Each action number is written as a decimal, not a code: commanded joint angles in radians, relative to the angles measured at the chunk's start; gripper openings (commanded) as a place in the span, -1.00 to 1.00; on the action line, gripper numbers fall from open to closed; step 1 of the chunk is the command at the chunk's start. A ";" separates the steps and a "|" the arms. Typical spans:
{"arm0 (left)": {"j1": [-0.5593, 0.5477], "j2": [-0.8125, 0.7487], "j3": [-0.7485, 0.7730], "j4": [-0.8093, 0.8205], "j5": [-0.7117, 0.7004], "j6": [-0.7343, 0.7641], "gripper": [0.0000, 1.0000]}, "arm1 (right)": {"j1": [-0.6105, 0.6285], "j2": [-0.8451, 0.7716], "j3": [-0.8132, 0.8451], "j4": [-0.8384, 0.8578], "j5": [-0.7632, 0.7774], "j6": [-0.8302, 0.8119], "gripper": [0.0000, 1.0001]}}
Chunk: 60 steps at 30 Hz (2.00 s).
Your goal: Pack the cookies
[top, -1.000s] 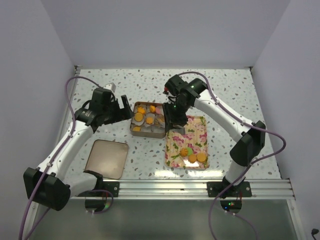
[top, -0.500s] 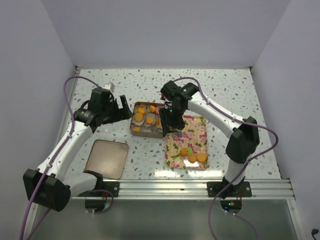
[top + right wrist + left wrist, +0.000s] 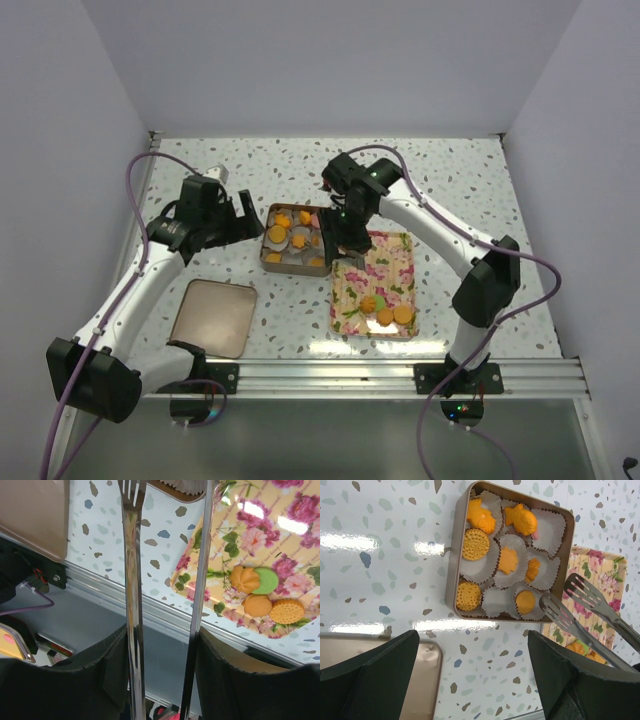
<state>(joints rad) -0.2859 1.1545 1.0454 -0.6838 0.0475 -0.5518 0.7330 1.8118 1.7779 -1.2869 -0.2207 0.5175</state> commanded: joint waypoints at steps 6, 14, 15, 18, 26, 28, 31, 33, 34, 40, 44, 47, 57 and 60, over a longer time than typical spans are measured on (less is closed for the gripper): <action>0.011 -0.009 0.021 -0.010 0.000 0.029 0.91 | -0.033 -0.236 -0.124 -0.080 0.069 0.007 0.04; 0.010 -0.021 -0.004 0.003 0.012 0.021 0.91 | -0.035 -0.448 -0.442 -0.072 0.046 0.029 0.04; 0.010 -0.021 -0.004 0.003 0.012 0.021 0.91 | -0.035 -0.460 -0.463 -0.074 0.035 0.029 0.04; 0.010 -0.027 -0.005 0.004 0.012 0.018 0.91 | -0.035 -0.488 -0.541 -0.071 0.018 0.023 0.04; 0.010 -0.065 -0.024 -0.008 0.014 0.003 0.90 | -0.032 -0.509 -0.646 -0.035 0.003 0.021 0.04; 0.010 -0.075 -0.028 -0.013 0.011 0.000 0.91 | -0.034 -0.505 -0.649 -0.022 -0.005 0.022 0.03; 0.010 -0.091 -0.038 -0.023 0.005 -0.003 0.91 | -0.032 -0.496 -0.638 -0.015 -0.011 0.021 0.02; 0.010 -0.107 -0.045 -0.031 -0.001 -0.005 0.91 | -0.027 -0.494 -0.632 -0.017 -0.019 0.022 0.01; 0.010 -0.110 -0.047 -0.033 -0.003 -0.005 0.91 | -0.026 -0.496 -0.626 -0.017 -0.023 0.022 0.01; 0.010 -0.134 -0.071 -0.036 -0.008 -0.016 0.91 | -0.024 -0.502 -0.658 0.004 -0.065 0.029 0.01; 0.010 -0.144 -0.076 -0.039 -0.009 -0.017 0.91 | -0.017 -0.503 -0.689 0.032 -0.091 0.042 0.01; 0.010 -0.145 -0.076 -0.042 -0.012 -0.017 0.91 | -0.014 -0.503 -0.698 0.037 -0.091 0.044 0.01; 0.010 -0.151 -0.074 -0.048 -0.020 -0.013 0.91 | -0.006 -0.491 -0.710 0.054 -0.091 0.052 -0.25; 0.011 -0.156 -0.076 -0.051 -0.021 -0.013 0.91 | -0.004 -0.490 -0.704 0.054 -0.095 0.050 -0.38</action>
<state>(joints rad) -0.2817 1.0203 0.9684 -0.7280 0.0406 -0.5579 0.7219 1.3338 1.0714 -1.2526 -0.2844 0.5583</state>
